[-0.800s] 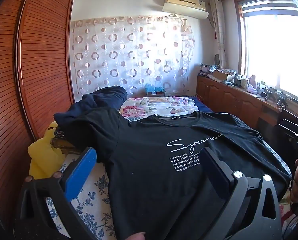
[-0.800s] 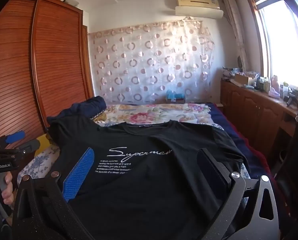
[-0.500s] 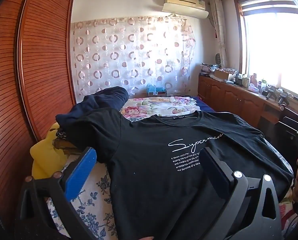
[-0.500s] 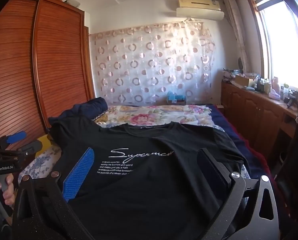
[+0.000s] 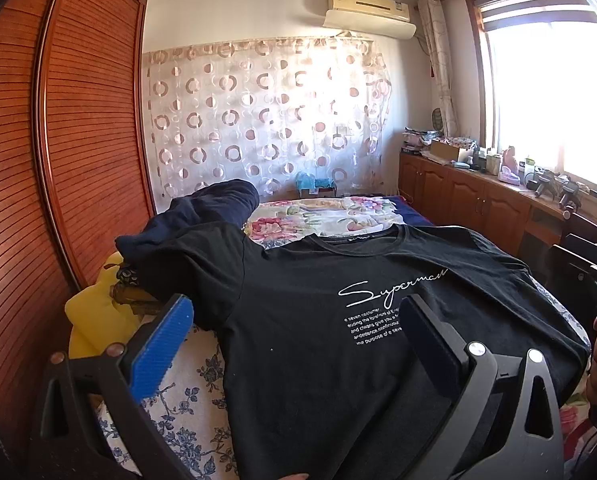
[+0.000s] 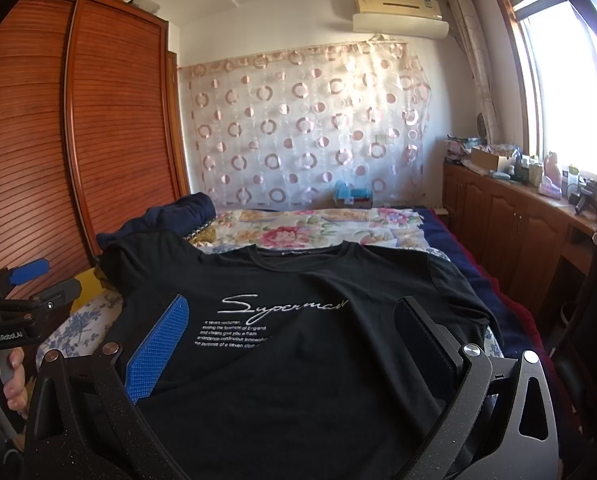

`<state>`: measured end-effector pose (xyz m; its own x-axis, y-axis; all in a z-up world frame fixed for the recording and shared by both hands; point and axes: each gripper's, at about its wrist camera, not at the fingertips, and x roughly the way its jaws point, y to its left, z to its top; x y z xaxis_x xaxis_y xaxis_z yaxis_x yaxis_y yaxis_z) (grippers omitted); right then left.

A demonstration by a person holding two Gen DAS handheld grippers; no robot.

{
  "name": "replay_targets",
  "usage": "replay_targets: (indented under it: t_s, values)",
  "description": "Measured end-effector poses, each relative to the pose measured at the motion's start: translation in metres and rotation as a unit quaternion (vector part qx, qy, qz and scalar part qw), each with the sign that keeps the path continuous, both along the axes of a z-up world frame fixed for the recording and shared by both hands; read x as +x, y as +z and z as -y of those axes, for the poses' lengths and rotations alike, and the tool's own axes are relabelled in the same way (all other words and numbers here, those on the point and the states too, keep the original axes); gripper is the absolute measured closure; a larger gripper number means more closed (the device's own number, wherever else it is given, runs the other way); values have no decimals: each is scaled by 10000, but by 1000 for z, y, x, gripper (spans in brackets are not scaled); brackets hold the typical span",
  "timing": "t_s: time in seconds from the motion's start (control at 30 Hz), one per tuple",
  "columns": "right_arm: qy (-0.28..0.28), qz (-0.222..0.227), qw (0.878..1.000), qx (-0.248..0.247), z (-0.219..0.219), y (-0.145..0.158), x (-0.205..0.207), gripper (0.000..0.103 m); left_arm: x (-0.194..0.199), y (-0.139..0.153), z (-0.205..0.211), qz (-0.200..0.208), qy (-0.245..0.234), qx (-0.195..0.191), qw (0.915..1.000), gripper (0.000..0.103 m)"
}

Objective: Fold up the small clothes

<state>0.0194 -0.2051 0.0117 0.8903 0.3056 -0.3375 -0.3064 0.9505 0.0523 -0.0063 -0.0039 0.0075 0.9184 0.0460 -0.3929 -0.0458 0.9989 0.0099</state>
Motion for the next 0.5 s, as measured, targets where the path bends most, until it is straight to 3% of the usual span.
replay_targets:
  t_s: [0.5]
  values:
    - [4,-6,10000,1,0,0,0,0,-4,3,4,70,-6,55,10000,0]
